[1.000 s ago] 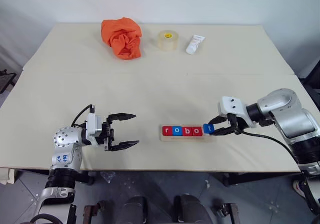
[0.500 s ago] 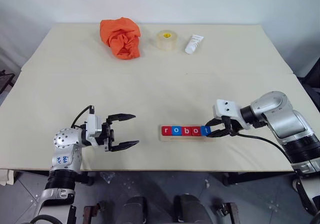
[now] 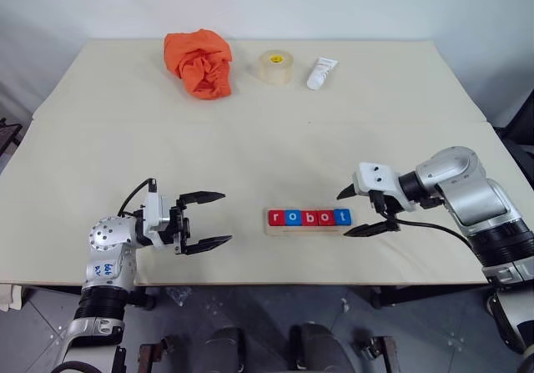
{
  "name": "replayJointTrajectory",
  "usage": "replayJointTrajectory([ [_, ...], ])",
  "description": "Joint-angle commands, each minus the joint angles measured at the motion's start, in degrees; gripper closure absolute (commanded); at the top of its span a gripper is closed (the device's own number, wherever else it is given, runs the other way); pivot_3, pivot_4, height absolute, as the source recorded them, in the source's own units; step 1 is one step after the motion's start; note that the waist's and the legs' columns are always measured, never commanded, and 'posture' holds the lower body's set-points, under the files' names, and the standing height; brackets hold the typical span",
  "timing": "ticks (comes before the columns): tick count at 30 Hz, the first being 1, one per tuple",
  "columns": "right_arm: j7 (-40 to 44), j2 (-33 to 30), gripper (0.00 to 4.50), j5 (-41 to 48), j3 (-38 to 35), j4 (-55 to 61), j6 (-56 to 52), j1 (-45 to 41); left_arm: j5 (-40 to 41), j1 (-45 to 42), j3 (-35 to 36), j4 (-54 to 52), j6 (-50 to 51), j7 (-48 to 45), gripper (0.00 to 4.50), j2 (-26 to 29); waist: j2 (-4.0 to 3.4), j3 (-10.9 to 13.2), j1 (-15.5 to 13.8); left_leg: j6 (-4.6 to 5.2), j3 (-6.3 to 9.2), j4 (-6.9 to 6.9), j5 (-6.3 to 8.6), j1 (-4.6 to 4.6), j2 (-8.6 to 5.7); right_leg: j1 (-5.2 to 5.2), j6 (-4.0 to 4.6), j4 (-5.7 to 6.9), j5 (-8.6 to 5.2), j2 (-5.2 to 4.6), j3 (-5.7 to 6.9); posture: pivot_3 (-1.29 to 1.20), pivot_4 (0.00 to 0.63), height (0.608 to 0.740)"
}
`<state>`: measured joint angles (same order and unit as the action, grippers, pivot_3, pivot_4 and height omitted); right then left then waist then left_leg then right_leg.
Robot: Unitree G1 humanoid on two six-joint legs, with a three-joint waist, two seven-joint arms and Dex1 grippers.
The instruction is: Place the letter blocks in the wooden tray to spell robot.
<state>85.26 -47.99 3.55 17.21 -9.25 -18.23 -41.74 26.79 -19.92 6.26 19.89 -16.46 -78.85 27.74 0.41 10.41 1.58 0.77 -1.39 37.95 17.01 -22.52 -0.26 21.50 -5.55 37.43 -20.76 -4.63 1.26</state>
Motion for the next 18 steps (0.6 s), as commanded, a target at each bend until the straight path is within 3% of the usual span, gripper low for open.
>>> replayJointTrajectory([
  [1, -0.49, -1.45, 0.02, 1.84, -2.93, 2.33, -1.95, 0.86, 0.82, 0.40, 0.70, -2.20, -0.68, 0.39, 0.00, 0.17, 0.00, 0.00, -0.01, 0.00, 0.00, 0.00, 0.00, 0.00, 0.00, -0.01, 0.00, 0.00, 0.00, 0.00, 0.00, 0.00, 0.150, 0.740],
  [2, -0.92, -1.50, 0.02, 1.98, -3.11, 2.32, -2.26, 0.98, 0.81, 0.40, 0.69, -2.19, -0.71, 0.41, 0.00, 0.16, 0.00, 0.00, -0.03, 0.00, 0.00, 0.00, 0.00, 0.00, 0.00, -0.01, 0.00, -0.01, 0.00, -0.01, -0.01, 0.00, 0.150, 0.740],
  [5, -2.77, -1.69, 0.62, 3.80, -6.12, 1.98, -1.99, 2.97, 0.86, 0.66, 0.60, -2.47, -0.73, 0.48, 0.00, 0.00, 0.00, 0.00, -0.15, 0.01, 0.01, 0.00, 0.00, -0.01, 0.00, -0.01, 0.00, -0.02, 0.00, -0.01, 0.00, 0.00, 0.150, 0.740],
  [16, -7.47, -2.11, 4.47, 2.48, -7.60, -0.95, 0.29, 6.88, 0.89, 1.37, 0.27, -3.44, -0.25, 0.67, 0.00, -0.15, 0.00, 0.00, 0.05, 0.00, -0.02, -0.01, 0.01, 0.01, 0.00, -0.02, 0.00, -0.01, 0.00, 0.00, -0.01, 0.00, 0.150, 0.740],
  [18, -7.78, -1.60, 4.49, 2.72, -7.37, -0.66, 0.12, 7.04, 0.89, 1.24, 0.21, -3.41, -0.20, 0.63, 0.00, -0.20, 0.00, 0.00, 0.01, 0.00, -0.02, -0.01, 0.00, 0.01, 0.00, -0.02, 0.00, -0.01, 0.00, 0.00, -0.01, 0.00, 0.150, 0.740],
])
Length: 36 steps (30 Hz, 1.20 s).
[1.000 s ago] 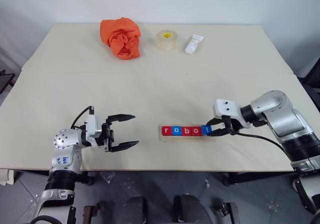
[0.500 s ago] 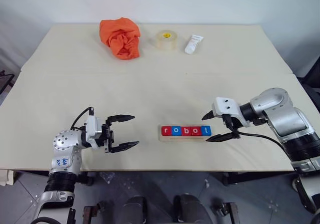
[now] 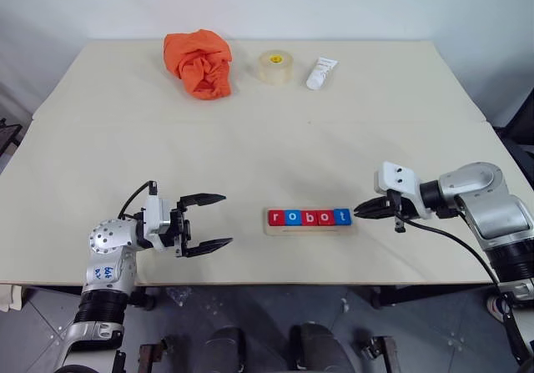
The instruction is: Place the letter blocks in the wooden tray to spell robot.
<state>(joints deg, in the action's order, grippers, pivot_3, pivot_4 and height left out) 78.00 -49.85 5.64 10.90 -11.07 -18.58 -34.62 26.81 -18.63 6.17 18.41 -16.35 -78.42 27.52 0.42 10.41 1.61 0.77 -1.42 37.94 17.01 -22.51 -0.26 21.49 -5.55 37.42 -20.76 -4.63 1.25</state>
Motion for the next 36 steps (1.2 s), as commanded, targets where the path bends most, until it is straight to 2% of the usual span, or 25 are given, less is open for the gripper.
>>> replayJointTrajectory([
  [1, -0.44, 0.62, 4.49, 0.99, -0.97, 1.43, 0.37, 0.00, 0.86, -0.12, 0.26, -1.89, -0.31, 0.14, 0.00, 0.02, 0.00, 0.00, -0.03, 0.00, 0.00, 0.00, 0.00, 0.00, 0.00, 0.00, 0.00, 0.00, 0.00, 0.00, 0.00, 0.00, 0.150, 0.740],
  [9, -0.68, 2.60, 4.49, 0.95, -0.04, 2.11, -0.14, 0.14, 0.72, -0.59, 0.02, -1.48, -0.29, -0.10, 0.00, -0.01, 0.00, 0.00, -0.05, 0.00, 0.00, 0.00, 0.00, 0.00, 0.00, 0.00, 0.00, 0.00, 0.00, 0.00, 0.00, 0.00, 0.150, 0.740],
  [15, -0.76, 1.30, 4.49, 0.68, -1.09, 0.78, 0.18, -0.37, 0.69, -0.90, -0.02, -0.96, -0.47, -0.46, 0.00, 0.10, 0.00, 0.00, -0.05, 0.00, 0.01, 0.00, 0.00, 0.00, 0.00, 0.00, 0.00, 0.00, 0.00, 0.00, 0.00, 0.00, 0.150, 0.740],
  [23, -1.07, 0.42, 4.49, 3.46, -5.31, 1.02, 0.63, 0.04, 0.76, -1.13, 0.20, -0.98, -0.25, 0.23, 0.00, 0.03, 0.00, 0.00, -0.06, 0.00, 0.01, 0.00, 0.00, 0.00, 0.00, 0.00, 0.00, 0.00, 0.00, 0.00, 0.00, 0.00, 0.150, 0.740],
  [26, 0.48, 0.01, 3.94, 6.98, -8.48, 0.28, 1.20, 1.47, 1.37, -0.78, 0.81, -2.06, 1.05, 1.68, 0.00, 0.07, 0.00, 0.00, -0.09, 0.01, 0.01, 0.00, 0.00, 0.00, 0.00, -0.01, 0.00, -0.01, 0.00, 0.00, 0.01, 0.00, 0.150, 0.740],
  [34, 10.56, -1.40, 1.24, 14.96, -16.19, -8.97, 12.23, 6.68, -1.43, 2.49, 1.98, -6.86, 4.38, 9.49, 0.00, 2.27, 0.00, 0.00, 0.00, 0.07, -0.03, 0.00, 0.04, 0.02, -0.01, -0.07, -0.01, -0.02, 0.00, 0.00, -0.01, 0.00, 0.150, 0.740],
  [36, 12.89, -2.30, 0.68, 15.52, -16.67, -11.12, 14.67, 7.31, -1.62, 3.28, 2.70, -8.41, 5.36, 12.23, 0.00, 2.62, 0.00, 0.00, 0.13, 0.05, -0.05, 0.00, 0.03, 0.06, 0.02, -0.07, -0.01, -0.01, 0.00, 0.03, -0.03, 0.00, 0.150, 0.740],
])
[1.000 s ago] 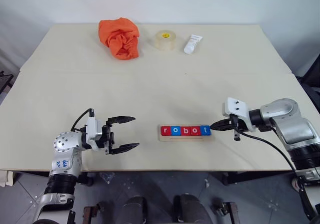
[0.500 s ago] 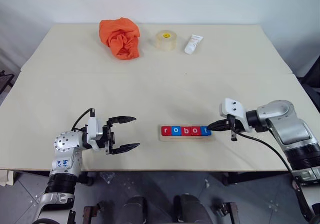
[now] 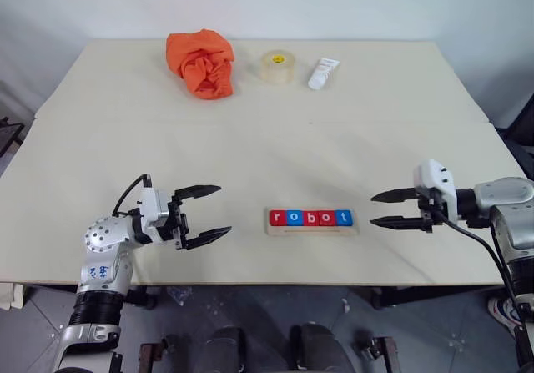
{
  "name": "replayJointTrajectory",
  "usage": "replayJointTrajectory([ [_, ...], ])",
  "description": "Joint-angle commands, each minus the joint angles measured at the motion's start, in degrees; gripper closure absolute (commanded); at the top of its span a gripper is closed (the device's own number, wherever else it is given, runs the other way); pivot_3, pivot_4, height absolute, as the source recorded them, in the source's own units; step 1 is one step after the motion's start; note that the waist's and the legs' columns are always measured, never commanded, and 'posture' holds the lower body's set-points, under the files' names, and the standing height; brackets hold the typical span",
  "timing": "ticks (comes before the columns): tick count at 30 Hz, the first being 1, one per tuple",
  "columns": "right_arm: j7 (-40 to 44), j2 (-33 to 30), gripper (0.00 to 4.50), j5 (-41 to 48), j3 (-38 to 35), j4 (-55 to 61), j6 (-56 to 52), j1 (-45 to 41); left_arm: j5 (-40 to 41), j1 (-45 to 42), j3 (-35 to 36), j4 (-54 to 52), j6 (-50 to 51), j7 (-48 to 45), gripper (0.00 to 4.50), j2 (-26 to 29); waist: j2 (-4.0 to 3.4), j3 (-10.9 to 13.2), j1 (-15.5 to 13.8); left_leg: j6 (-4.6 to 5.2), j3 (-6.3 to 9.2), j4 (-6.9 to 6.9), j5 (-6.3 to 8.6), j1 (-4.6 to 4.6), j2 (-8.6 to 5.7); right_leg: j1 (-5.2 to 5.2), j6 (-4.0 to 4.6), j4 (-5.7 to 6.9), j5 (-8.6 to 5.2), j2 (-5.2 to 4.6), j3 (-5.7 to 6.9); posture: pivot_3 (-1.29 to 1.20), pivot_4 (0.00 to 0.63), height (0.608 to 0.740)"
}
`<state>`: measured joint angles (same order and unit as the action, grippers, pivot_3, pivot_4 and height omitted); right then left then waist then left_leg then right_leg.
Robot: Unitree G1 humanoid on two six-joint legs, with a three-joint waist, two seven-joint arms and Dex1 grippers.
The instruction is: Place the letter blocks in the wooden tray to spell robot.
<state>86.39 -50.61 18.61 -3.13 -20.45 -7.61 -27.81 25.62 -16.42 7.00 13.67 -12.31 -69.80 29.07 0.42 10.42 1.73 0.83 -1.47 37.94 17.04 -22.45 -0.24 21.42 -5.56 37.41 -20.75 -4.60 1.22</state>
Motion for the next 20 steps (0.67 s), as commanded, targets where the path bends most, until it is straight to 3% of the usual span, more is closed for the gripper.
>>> replayJointTrajectory([
  [1, 5.35, -2.11, 0.34, 2.38, -2.61, -2.90, 5.40, 0.93, -0.15, 1.47, 2.32, -4.60, 2.16, 4.79, 0.00, 1.36, 0.00, 0.00, -0.01, 0.00, -0.01, 0.00, 0.00, 0.03, 0.00, -0.01, 0.00, 0.02, 0.00, 0.00, -0.01, 0.00, 0.150, 0.740],
  [2, 5.86, -2.68, 0.02, 1.98, -2.38, -3.94, 7.30, 1.39, 0.63, 1.80, 2.87, -5.29, 2.37, 5.05, 0.00, 1.54, 0.00, 0.00, -0.10, 0.00, 0.00, 0.00, 0.00, 0.04, 0.01, -0.02, 0.00, 0.02, 0.00, 0.00, -0.01, 0.00, 0.150, 0.740],
  [11, 6.11, -6.91, 0.01, 7.51, 1.03, -12.53, 15.11, 1.57, 4.42, 7.33, 7.16, -10.61, 8.09, 4.10, 0.00, 6.47, -0.01, 0.01, -0.09, 0.01, 0.00, -0.01, -0.01, 0.06, 0.01, -0.04, 0.01, 0.00, 0.00, -0.03, -0.04, 0.00, 0.150, 0.740],
  [20, 6.11, -7.65, 0.01, 9.61, 2.61, -13.85, 15.51, 0.48, 6.48, 7.43, 7.84, -11.09, 6.09, 1.12, 0.00, 5.57, -0.02, 0.01, -0.13, 0.00, 0.00, -0.02, -0.01, 0.06, 0.01, -0.06, 0.03, -0.05, -0.01, -0.05, -0.04, 0.00, 0.150, 0.740],
])
